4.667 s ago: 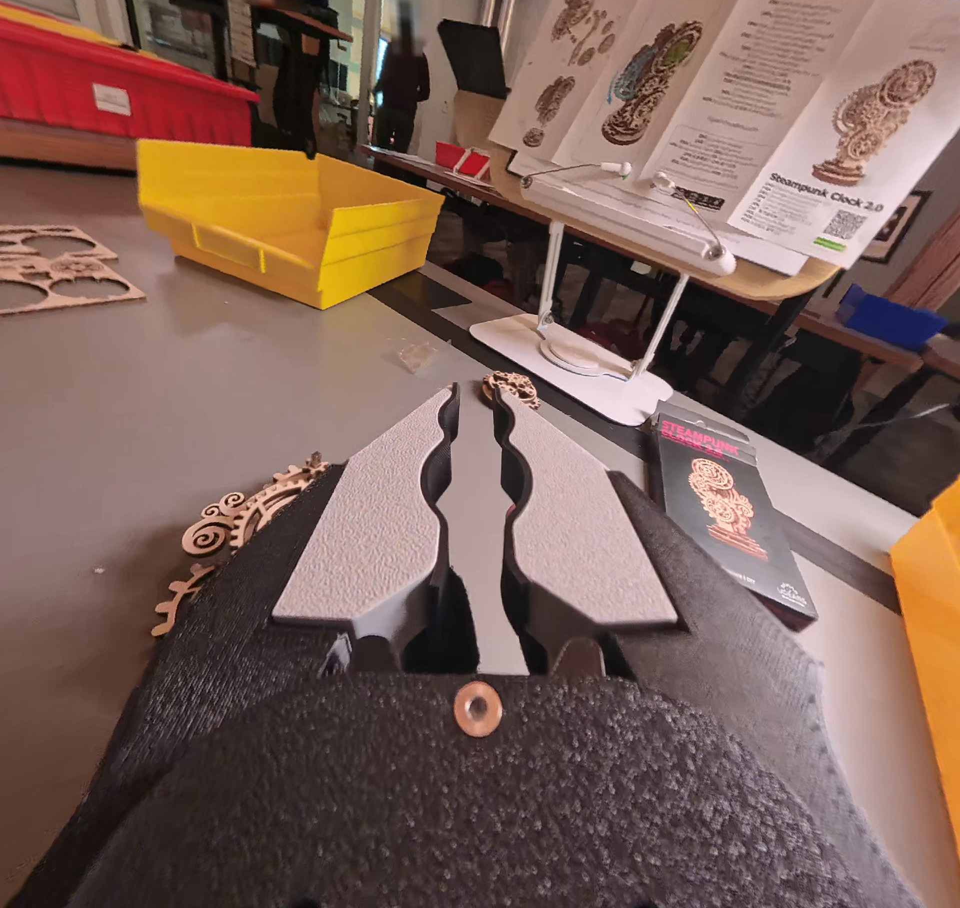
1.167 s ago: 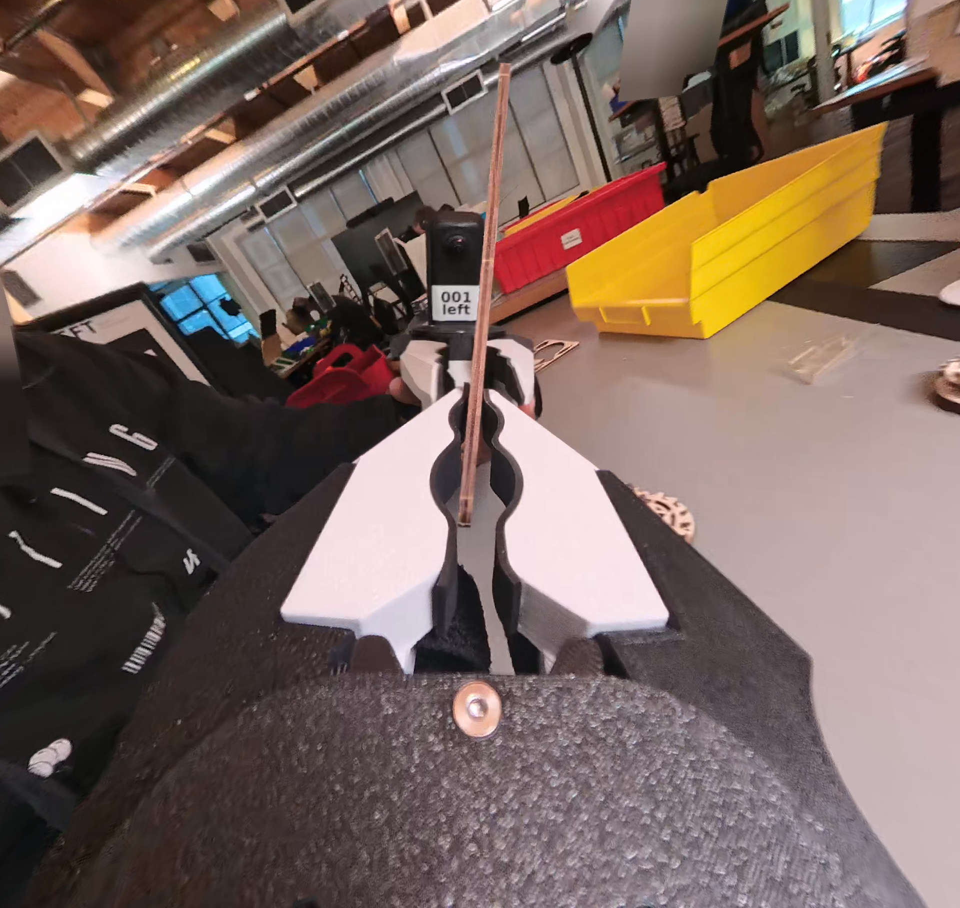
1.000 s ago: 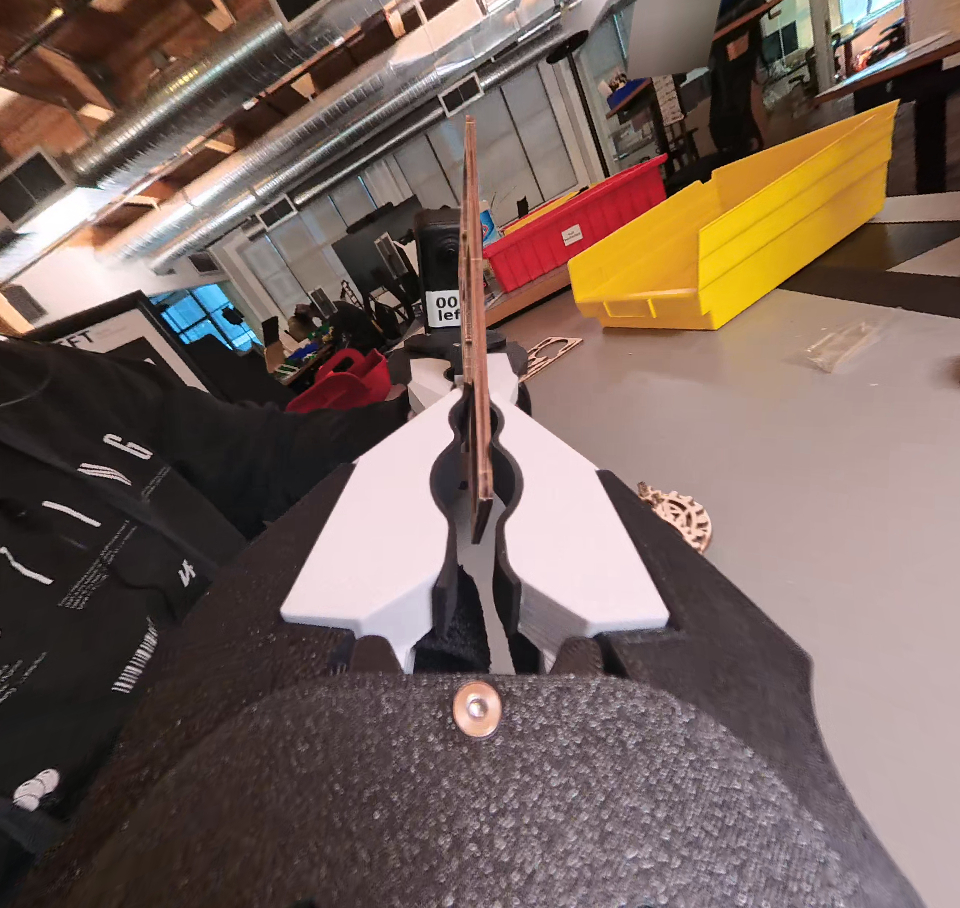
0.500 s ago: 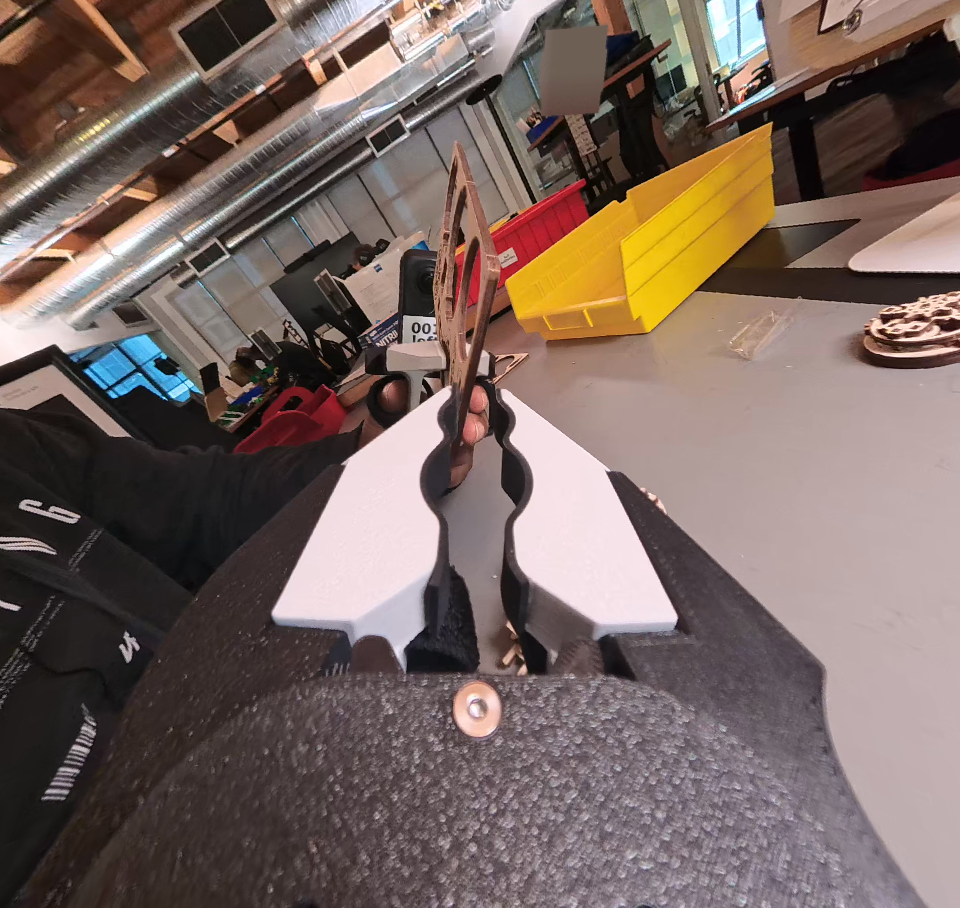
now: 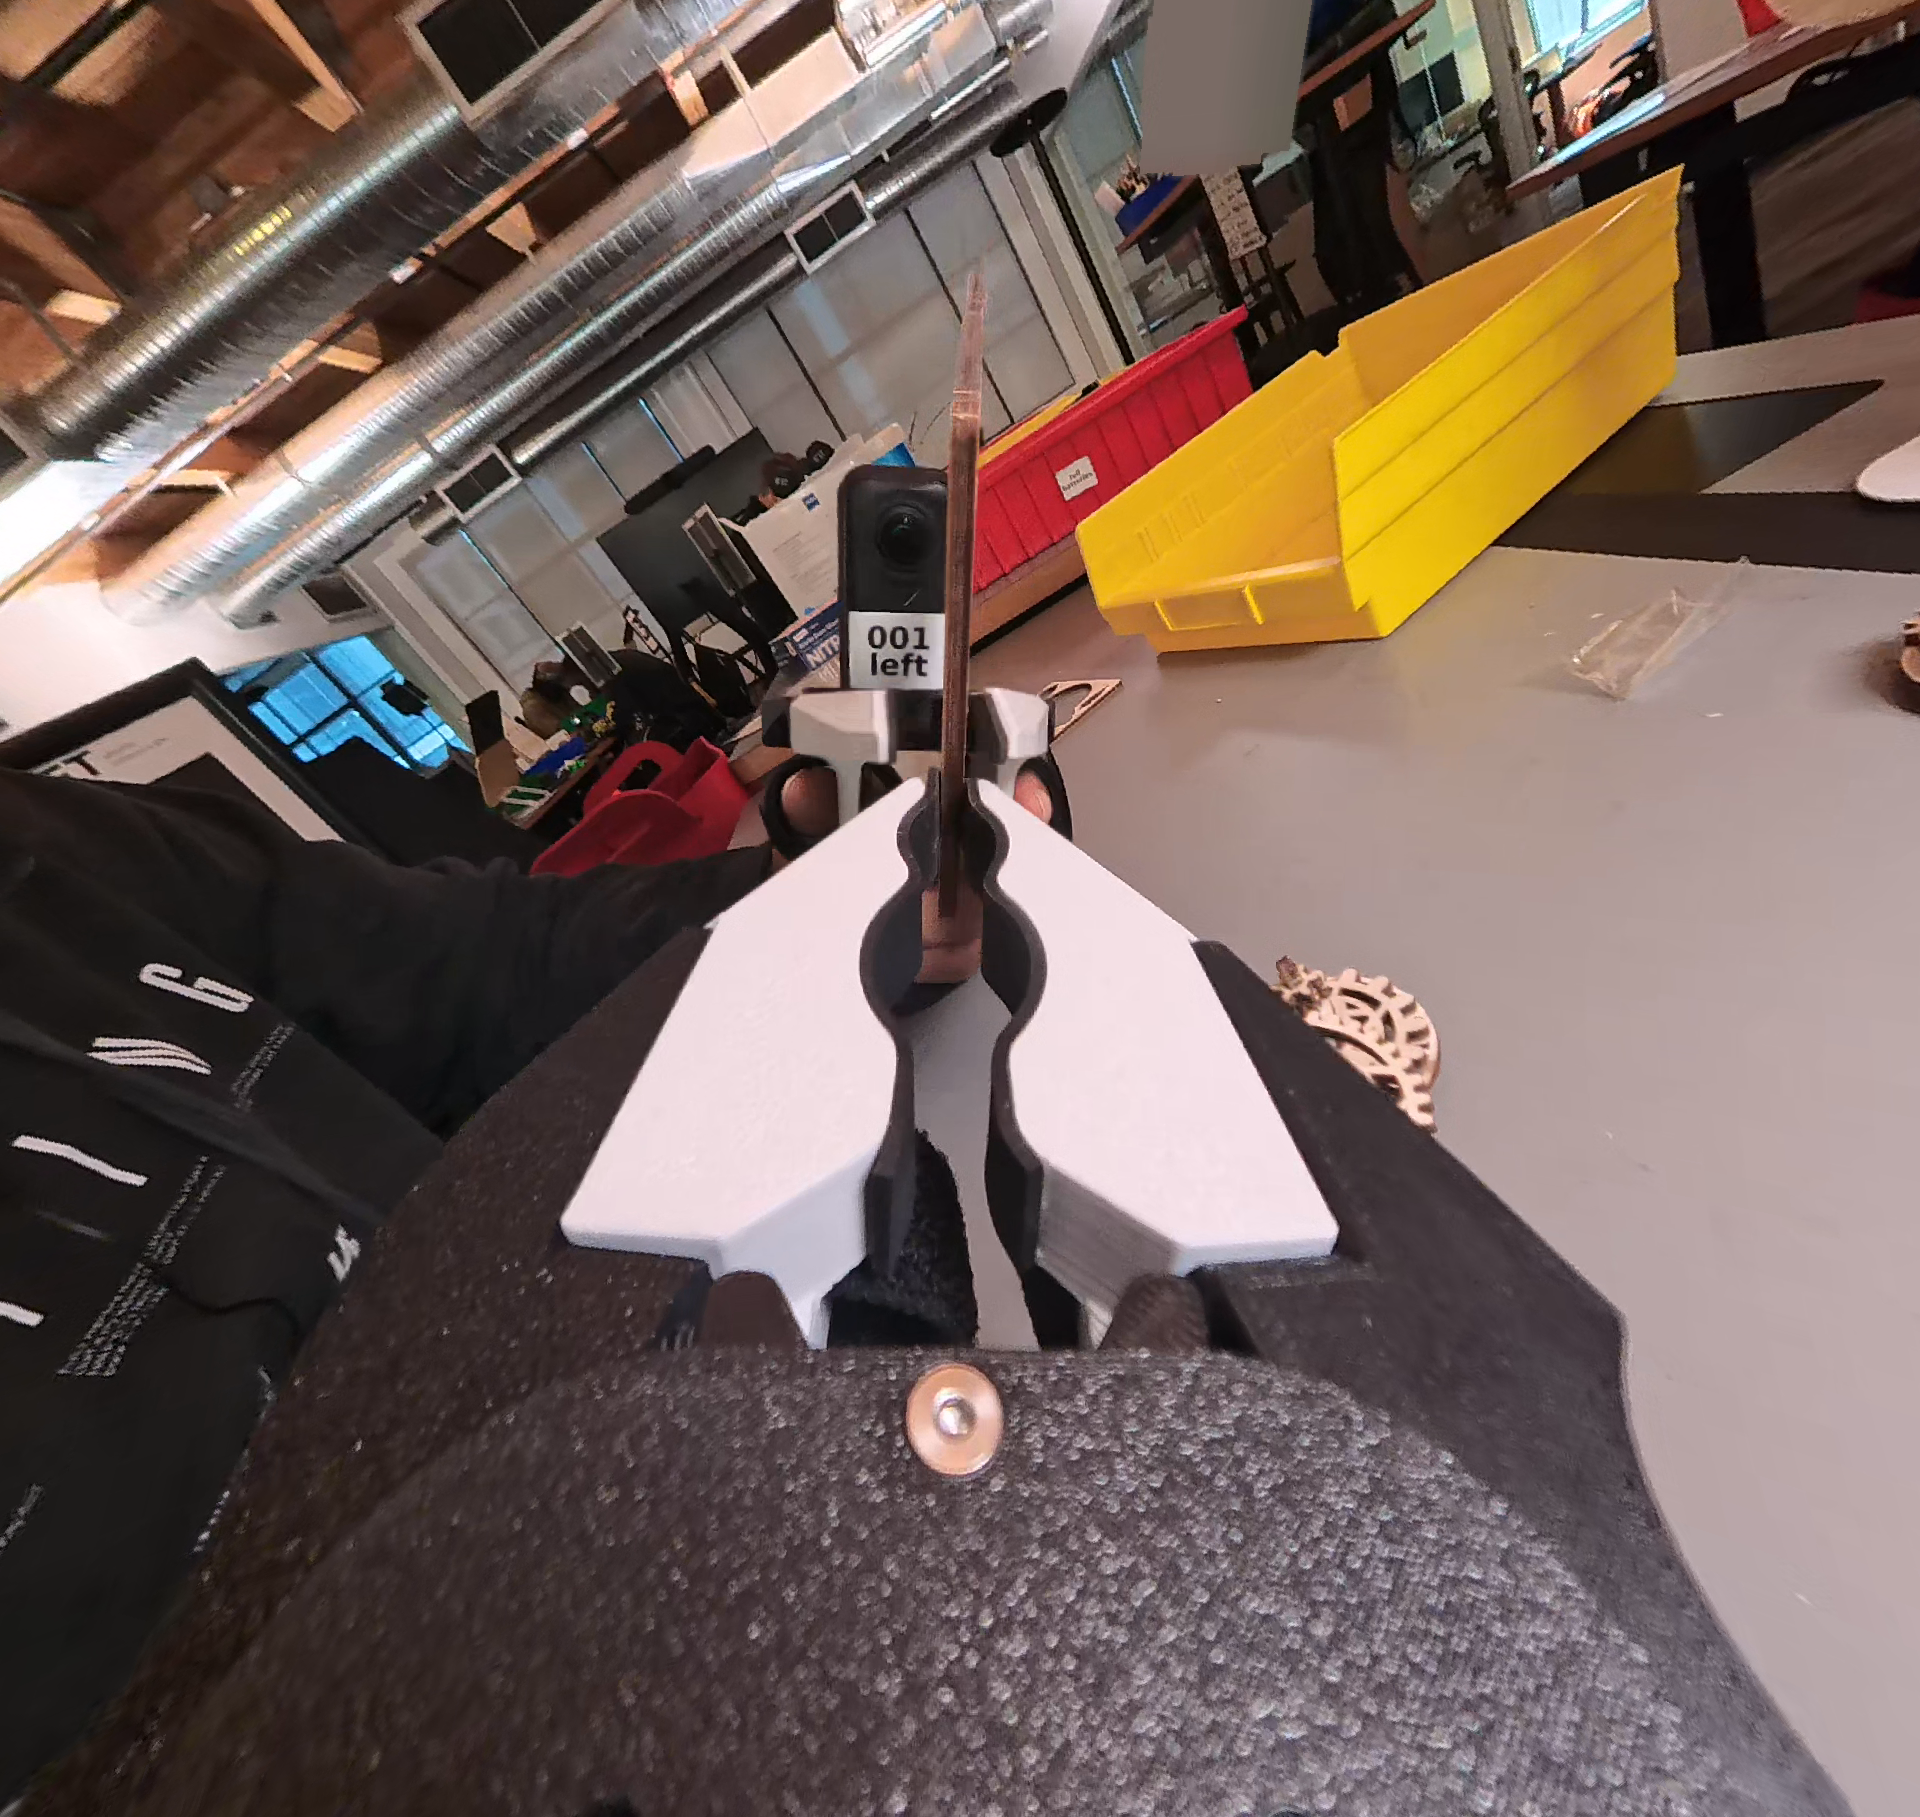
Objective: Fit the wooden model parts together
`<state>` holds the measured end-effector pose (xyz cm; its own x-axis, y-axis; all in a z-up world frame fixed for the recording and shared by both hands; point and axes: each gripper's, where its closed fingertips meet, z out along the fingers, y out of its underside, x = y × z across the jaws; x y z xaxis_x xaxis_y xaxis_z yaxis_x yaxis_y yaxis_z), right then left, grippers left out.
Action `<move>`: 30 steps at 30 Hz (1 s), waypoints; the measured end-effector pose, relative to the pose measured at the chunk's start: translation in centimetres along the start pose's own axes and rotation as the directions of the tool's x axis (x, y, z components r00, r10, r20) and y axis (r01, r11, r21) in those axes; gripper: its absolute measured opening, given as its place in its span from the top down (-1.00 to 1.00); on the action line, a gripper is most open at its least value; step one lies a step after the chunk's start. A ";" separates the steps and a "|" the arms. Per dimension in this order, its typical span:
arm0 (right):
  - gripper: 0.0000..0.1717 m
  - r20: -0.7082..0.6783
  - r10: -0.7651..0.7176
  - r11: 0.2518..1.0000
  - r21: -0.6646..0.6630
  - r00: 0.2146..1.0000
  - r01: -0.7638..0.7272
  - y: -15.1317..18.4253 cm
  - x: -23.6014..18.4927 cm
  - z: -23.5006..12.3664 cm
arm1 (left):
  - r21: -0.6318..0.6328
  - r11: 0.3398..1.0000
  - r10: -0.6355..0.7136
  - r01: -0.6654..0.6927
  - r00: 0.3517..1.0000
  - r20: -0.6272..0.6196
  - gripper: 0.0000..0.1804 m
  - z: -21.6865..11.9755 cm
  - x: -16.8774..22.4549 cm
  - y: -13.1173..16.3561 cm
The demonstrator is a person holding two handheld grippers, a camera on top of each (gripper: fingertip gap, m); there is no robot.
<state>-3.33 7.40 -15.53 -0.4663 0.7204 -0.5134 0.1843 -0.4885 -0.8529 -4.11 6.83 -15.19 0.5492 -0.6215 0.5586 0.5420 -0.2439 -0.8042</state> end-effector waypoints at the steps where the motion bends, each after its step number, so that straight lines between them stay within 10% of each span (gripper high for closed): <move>1: 0.99 0.009 0.009 1.000 -0.004 1.000 -0.009 0.1 -0.1 0.0 | -0.020 1.000 0.014 -0.014 1.000 -0.001 0.78 0.2 0.1 0.4; 30: 0.96 -0.033 0.030 0.999 -0.022 0.999 -0.030 0.6 1.2 -0.2 | 0.006 1.000 0.002 -0.003 0.997 0.078 1.00 0.6 -0.9 0.7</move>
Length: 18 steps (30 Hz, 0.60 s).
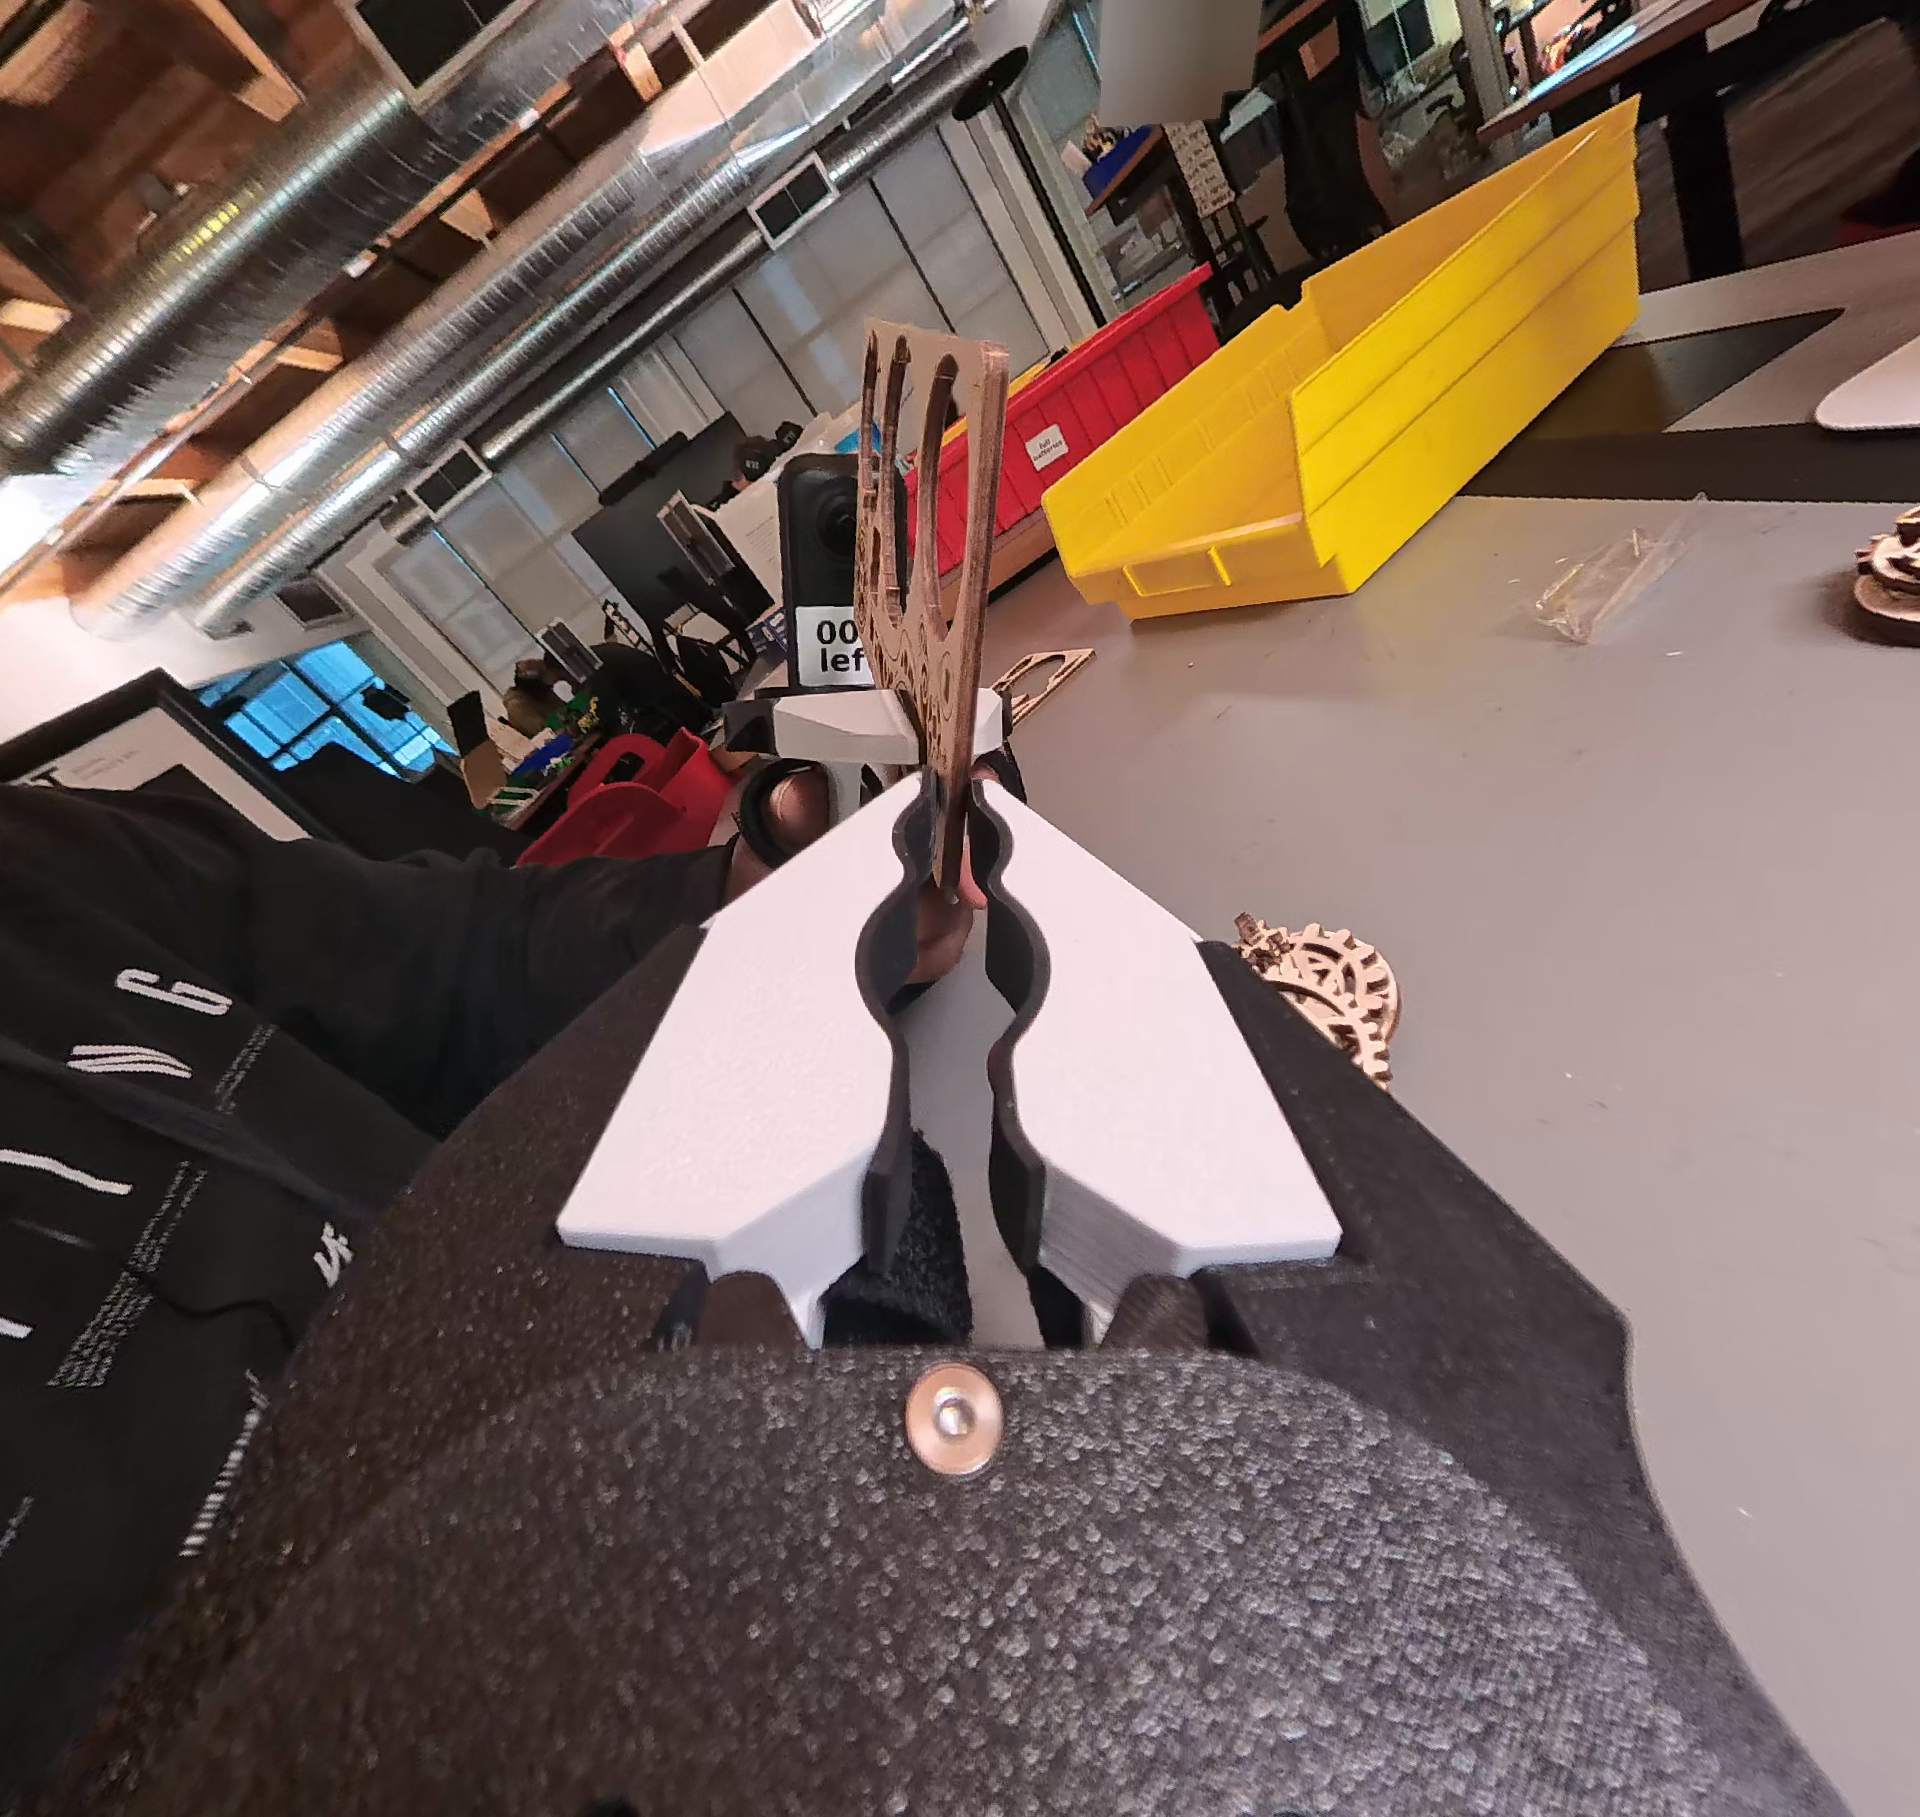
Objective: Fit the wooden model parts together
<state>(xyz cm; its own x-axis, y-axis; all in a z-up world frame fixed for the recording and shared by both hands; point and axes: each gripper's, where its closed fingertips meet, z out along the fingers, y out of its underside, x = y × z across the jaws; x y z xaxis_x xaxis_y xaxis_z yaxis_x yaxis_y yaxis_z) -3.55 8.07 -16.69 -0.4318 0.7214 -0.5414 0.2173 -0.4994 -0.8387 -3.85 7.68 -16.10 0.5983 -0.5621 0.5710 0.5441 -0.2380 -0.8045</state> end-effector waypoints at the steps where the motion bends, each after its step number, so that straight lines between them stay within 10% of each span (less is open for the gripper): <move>1: 0.96 -0.005 -0.009 1.000 0.003 1.000 0.009 -0.1 0.0 0.0 | 0.001 1.000 0.001 -0.001 1.000 0.000 1.00 0.0 0.0 0.0; 18: 0.95 -0.050 -0.094 0.995 -0.026 0.994 0.093 -0.1 -0.3 0.1 | 0.007 1.000 0.013 -0.013 1.000 -0.010 0.97 -0.1 0.5 -0.2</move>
<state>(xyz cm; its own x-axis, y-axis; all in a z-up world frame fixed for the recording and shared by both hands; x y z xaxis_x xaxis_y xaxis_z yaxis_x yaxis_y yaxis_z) -3.53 7.85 -16.43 -0.4058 0.7884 -0.4624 0.1988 -0.4177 -0.8866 -3.70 7.38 -15.69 0.5996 -0.5730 0.5587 0.5404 -0.2250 -0.8108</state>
